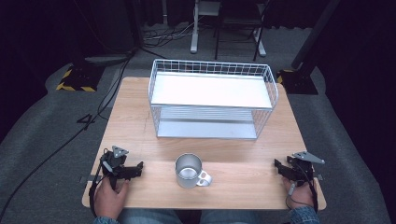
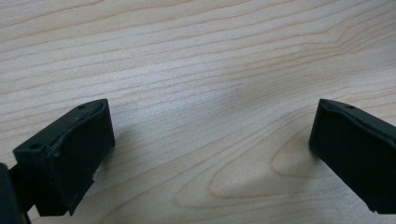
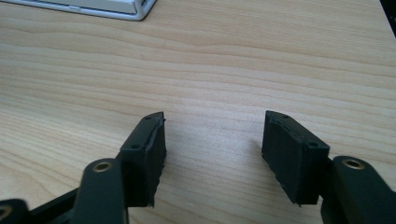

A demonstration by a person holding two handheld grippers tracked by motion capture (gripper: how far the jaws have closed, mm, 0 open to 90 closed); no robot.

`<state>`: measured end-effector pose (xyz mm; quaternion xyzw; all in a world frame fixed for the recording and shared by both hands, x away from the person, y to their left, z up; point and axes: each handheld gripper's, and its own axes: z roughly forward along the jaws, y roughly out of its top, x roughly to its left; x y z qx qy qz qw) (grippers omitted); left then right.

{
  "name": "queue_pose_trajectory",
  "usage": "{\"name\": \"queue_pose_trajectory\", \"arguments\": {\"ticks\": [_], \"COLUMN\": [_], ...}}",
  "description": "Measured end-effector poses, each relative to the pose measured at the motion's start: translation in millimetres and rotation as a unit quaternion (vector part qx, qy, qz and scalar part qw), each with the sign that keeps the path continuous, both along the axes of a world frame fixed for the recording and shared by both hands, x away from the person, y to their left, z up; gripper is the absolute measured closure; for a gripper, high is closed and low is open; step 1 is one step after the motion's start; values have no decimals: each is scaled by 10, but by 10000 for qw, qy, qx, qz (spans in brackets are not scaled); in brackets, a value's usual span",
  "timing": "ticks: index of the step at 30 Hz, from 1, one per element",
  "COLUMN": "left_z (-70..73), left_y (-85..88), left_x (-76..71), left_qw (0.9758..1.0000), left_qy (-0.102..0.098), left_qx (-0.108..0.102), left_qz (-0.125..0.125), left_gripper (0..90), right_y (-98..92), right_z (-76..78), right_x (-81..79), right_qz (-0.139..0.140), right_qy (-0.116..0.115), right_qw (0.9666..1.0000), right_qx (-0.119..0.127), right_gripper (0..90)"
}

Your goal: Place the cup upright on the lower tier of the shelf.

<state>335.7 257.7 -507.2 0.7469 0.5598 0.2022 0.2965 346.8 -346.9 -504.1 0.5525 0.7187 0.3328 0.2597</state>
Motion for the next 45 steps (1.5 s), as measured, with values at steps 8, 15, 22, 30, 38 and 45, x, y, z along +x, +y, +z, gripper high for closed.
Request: {"name": "queue_pose_trajectory", "arguments": {"ticks": [8, 15, 22, 30, 38, 45], "left_z": [0, 1, 2, 2, 2, 2], "left_y": [1, 1, 2, -8, -8, -8], "left_x": [1, 2, 14, 32, 32, 32], "left_qw": [10000, 10000, 10000, 10000, 10000, 10000], "left_qy": [-3, -1, 2, 3, 2, 3], "left_qx": [5, 4, 21, 15, 15, 15], "left_qz": [-2, -4, -40, -24, -22, -22], "left_gripper": [5, 4, 4, 4, 4, 4], "right_y": [4, -15, -16, 27, 300, 479], "right_z": [3, 4, 2, 118, 406, 518], "right_x": [-5, 10, 3, -35, -168, -256], "right_qz": [65, 204, -68, -100, 521, 938], "right_qy": [3, 12, 31, 131, -204, -217], "right_qw": [10000, 9998, 10000, 9995, 9977, 9939], "right_qx": [0, 14, -17, 269, 388, 543], "right_gripper": [437, 428, 365, 404, 417, 416]}}
